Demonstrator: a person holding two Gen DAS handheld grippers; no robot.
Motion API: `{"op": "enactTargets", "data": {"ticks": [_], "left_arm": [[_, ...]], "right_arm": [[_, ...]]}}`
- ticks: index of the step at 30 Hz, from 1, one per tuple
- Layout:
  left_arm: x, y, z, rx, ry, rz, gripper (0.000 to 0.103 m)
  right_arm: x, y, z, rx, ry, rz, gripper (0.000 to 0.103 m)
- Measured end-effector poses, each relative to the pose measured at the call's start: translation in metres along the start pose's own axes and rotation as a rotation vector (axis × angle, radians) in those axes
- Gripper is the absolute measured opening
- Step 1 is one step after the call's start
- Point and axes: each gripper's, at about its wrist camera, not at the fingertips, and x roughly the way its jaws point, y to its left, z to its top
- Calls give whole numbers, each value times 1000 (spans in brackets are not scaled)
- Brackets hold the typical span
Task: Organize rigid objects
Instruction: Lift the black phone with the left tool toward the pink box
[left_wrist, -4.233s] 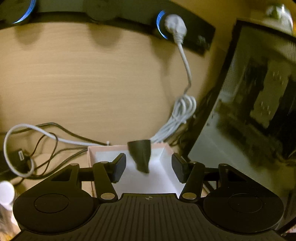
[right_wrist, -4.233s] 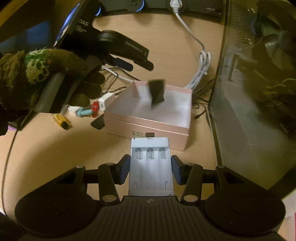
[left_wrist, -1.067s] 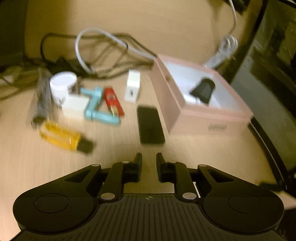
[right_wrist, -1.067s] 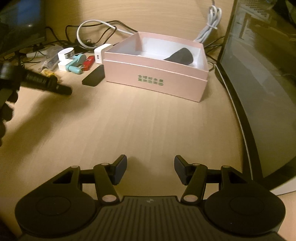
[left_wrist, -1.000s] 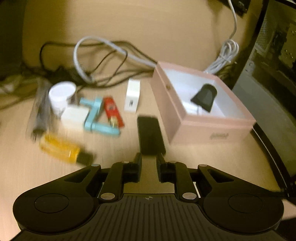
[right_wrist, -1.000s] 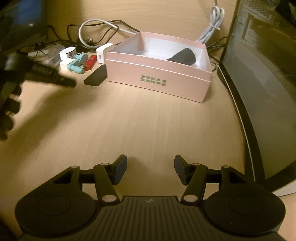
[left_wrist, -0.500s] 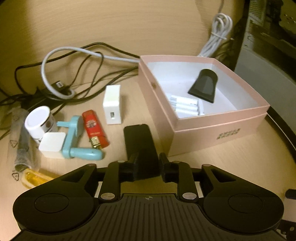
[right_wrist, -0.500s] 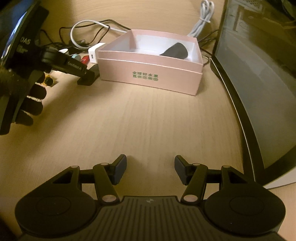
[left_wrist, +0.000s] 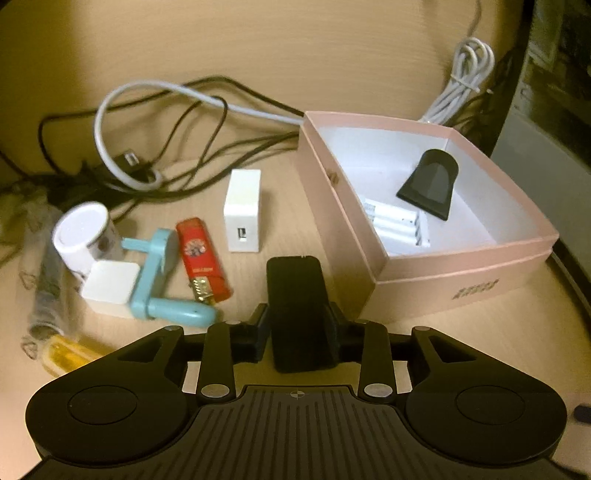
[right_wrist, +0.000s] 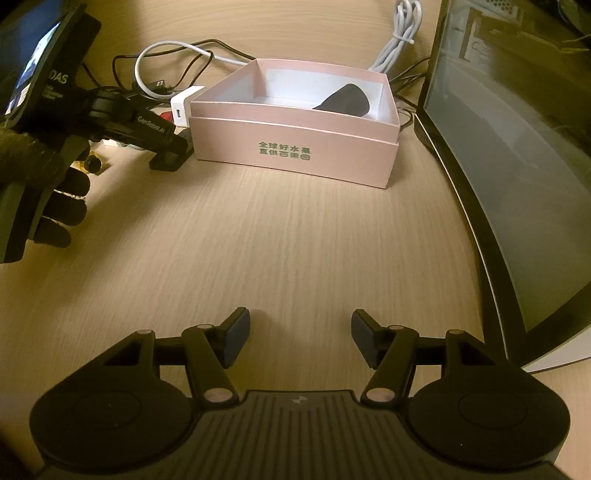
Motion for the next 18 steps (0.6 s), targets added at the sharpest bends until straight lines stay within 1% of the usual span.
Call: {"op": "enactTargets", "data": {"ticks": [2,3,6,9,13,16,18], "left_arm": [[2,5,1,-38,20,-47,38],[2,6,1,-35,19,-51,38],[3,3,0,-5,7,-50,39],[4,3,0,-8,-7,-47,39],[6,5,-2,-8,-46,-52,41],[6,5,-4,-1,-60,-53,40],[4,4,-7,24,-67,-59,41]], "right_arm": [[0,0,0,0,-1,1,62],[0,0,0,0,-1,1,62],[0,-2,-1,6,-3,3,65],[1,-5,-1,20,-2,7,66],[3,-8,-1,38,4,21,68],[4,-7,-2,33,0,31,73],[4,-6,-3,30,-4,37,78]]}}
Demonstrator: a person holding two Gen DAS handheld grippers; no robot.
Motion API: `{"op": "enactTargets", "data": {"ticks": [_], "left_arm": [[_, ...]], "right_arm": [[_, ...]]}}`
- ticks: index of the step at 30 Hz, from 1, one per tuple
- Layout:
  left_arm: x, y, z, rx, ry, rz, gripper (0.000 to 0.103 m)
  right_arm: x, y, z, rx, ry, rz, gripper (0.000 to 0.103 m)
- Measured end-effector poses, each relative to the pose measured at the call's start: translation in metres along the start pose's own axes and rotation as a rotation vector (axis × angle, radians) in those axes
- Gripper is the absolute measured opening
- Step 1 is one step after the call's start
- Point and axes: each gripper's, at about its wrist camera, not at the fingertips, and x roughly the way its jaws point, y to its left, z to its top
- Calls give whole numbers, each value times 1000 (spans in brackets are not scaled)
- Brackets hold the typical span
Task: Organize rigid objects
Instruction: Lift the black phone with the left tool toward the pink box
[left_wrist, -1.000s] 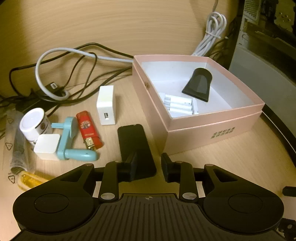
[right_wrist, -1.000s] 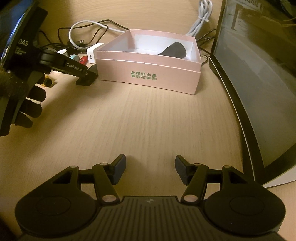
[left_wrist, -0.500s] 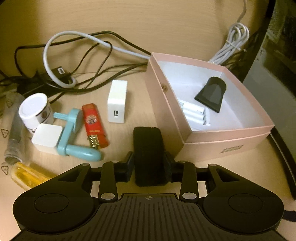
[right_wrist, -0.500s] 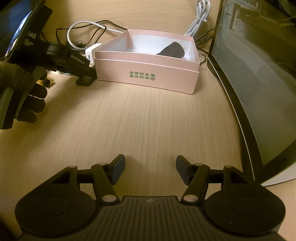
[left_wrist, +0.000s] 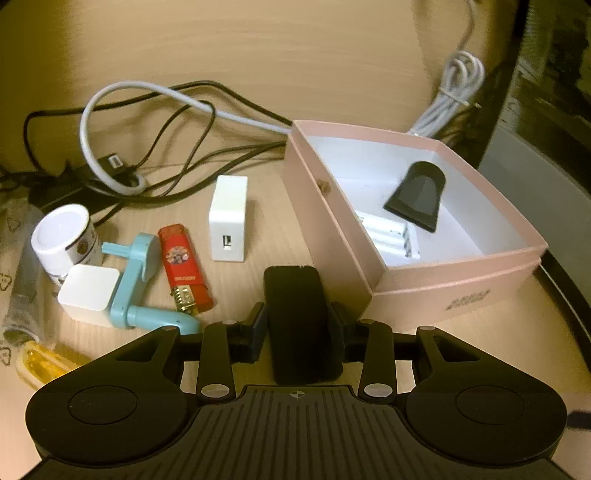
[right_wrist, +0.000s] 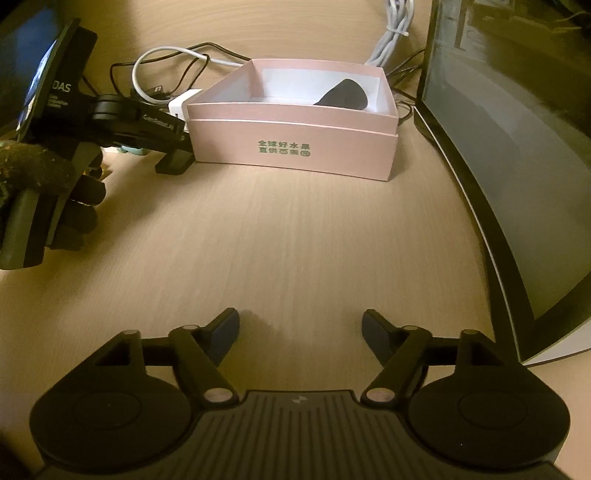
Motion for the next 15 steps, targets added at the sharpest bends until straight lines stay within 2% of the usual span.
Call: {"op": "enactTargets", "data": {"ticks": [7,15], "left_arm": [[-10,4,-10,22,0,-45,39],[-14,6,-9,9,28,-43,32]], "right_arm": [[1,2,-1,-11,-4,9,83],[1,3,-2,-12,-13,10,85]]}}
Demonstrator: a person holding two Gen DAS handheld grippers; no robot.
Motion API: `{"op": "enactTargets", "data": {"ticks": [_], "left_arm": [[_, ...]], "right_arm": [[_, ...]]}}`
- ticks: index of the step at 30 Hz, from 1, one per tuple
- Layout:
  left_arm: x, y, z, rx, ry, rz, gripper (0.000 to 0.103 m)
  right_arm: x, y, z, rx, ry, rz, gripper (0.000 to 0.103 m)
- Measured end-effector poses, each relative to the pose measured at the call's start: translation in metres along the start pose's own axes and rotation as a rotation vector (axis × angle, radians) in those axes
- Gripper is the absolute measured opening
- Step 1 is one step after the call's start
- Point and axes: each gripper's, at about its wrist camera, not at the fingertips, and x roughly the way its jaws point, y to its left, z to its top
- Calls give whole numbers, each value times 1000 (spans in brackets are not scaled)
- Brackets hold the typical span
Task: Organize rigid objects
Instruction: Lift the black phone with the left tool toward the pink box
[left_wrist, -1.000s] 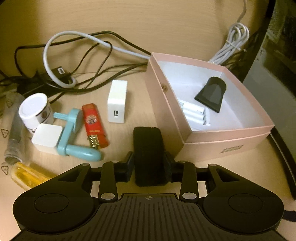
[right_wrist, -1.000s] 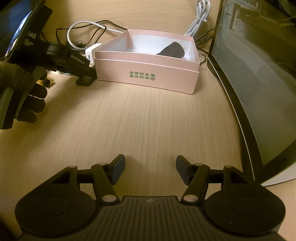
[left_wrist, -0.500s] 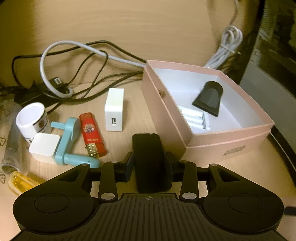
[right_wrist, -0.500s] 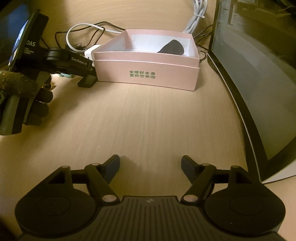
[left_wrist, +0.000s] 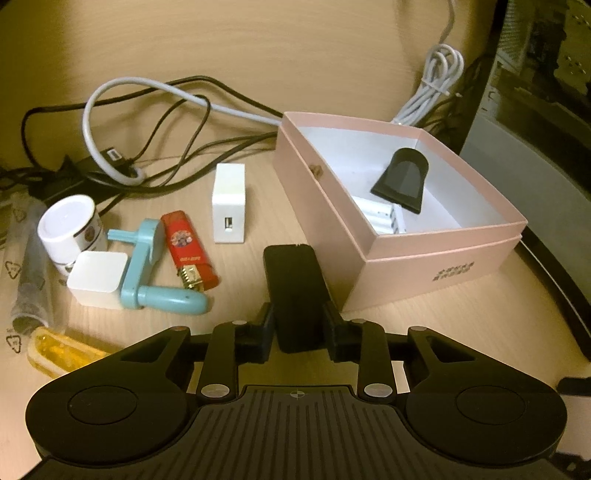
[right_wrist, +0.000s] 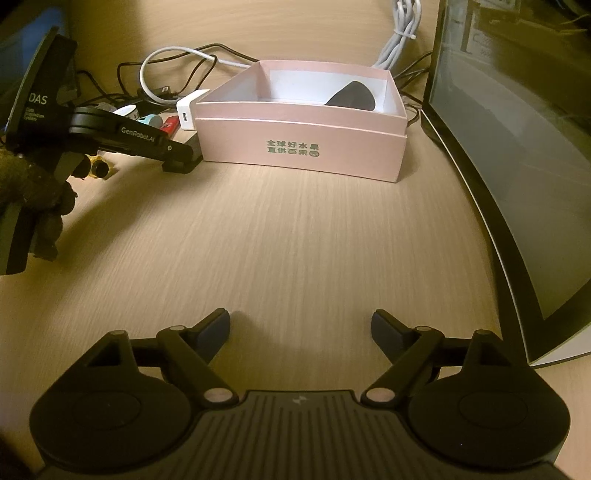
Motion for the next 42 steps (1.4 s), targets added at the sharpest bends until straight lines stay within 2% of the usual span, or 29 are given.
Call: {"op": "enactTargets", "data": {"ticks": [5,9,17,19,22,24,26,29,31,33,35,36,37,38,42], "left_arm": [[3,0,5,-63,30,-6,32],[-3,-3,7,-70,16,-11,38],[-1,-23,-1,51,6,25,41],[-1,-23,-1,40,-1,11,43],[2,-22,-1,5,-7,-51,44],[3,-24,1,-1,-3,-58,43],[2,-26,1,5,-6,-33,43],[4,-33,-2,79,-29,91,41],[6,-34,-2,100,-32,117,45],[6,-31,-1,89,-28,111,45],[6,-27,-1,80,-32,101,40],[4,-25,-2,81,-35,100,24],[2,-23,-4,83,-35,113,16],[0,-22,-6,82,-29,112,12],[-12,-16,-19,79,9,84,13]], "right_arm": [[0,-1,-1,-3,0,3,86],[0,0,-1,-6,-3,4,86],[-1,1,-3,-5,-7,3,86],[-1,1,-3,-4,-7,2,86],[-1,1,-3,-3,-8,1,86],[-1,1,-3,-4,-8,2,87],[-1,0,-3,-5,-8,2,87],[-2,1,-3,-5,-11,1,87],[-2,1,-3,-4,-12,1,87],[-2,1,-4,-5,-13,1,87],[-1,1,-4,-6,-13,2,87],[-2,1,-4,-7,-14,2,87],[-2,1,-4,-8,-14,3,87],[-2,2,-5,-10,-15,4,87],[-1,1,-5,-15,-16,9,88]]}}
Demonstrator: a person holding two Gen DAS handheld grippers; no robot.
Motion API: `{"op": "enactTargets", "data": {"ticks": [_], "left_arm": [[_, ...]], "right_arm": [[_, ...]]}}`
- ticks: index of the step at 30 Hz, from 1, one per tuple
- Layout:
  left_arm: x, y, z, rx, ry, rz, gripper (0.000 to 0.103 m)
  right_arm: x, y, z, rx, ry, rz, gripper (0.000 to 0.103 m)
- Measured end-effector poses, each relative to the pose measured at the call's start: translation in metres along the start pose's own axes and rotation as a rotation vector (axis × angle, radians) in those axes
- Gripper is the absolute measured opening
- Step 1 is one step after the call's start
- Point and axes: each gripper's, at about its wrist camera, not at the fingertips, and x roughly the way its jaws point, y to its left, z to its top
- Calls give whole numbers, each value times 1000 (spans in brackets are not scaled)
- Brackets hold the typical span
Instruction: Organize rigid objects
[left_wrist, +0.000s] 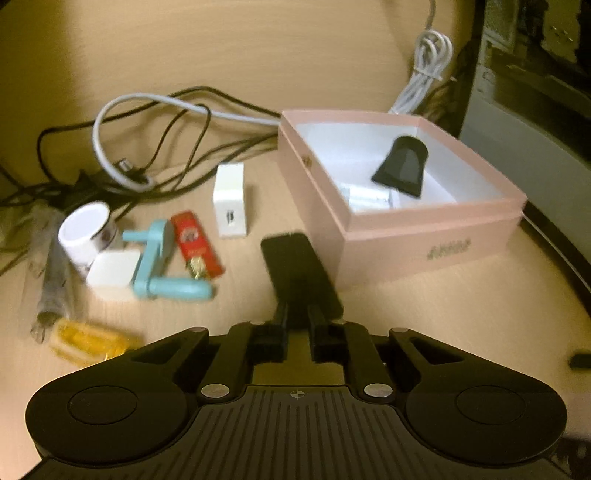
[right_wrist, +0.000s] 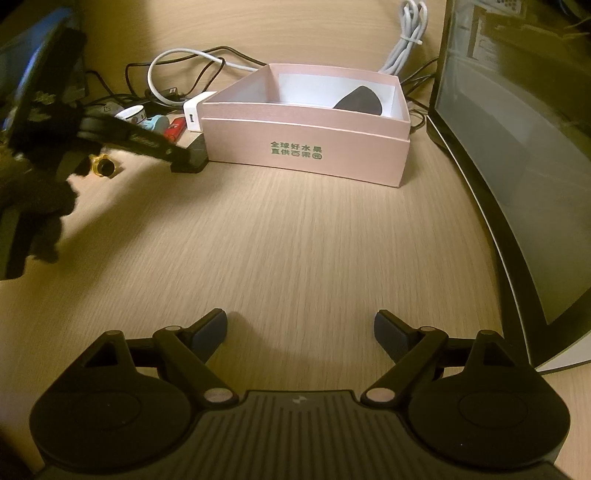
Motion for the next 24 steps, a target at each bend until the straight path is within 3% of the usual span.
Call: {"op": "enactTargets", "data": {"ticks": [9,15,19,21,24], "left_arm": [[-10,2,-11,-72,32,-42,15],[-7,-18,-5,-22,55,-105,18],[-12,-14,-7,-81,52,-138,19],[-26,-9,-10,-94,3,-99,20],[-56,18,-12,-212,-112,57,20]], "right_arm": [[0,0,-1,-7,-4,6,89],[1,0,-1,-8,-4,7,89],[0,0,-1,-8,-5,7,90],[1,0,-1,-9,-6,7,90],[0,0,-2,-9,-6,7,90]]}}
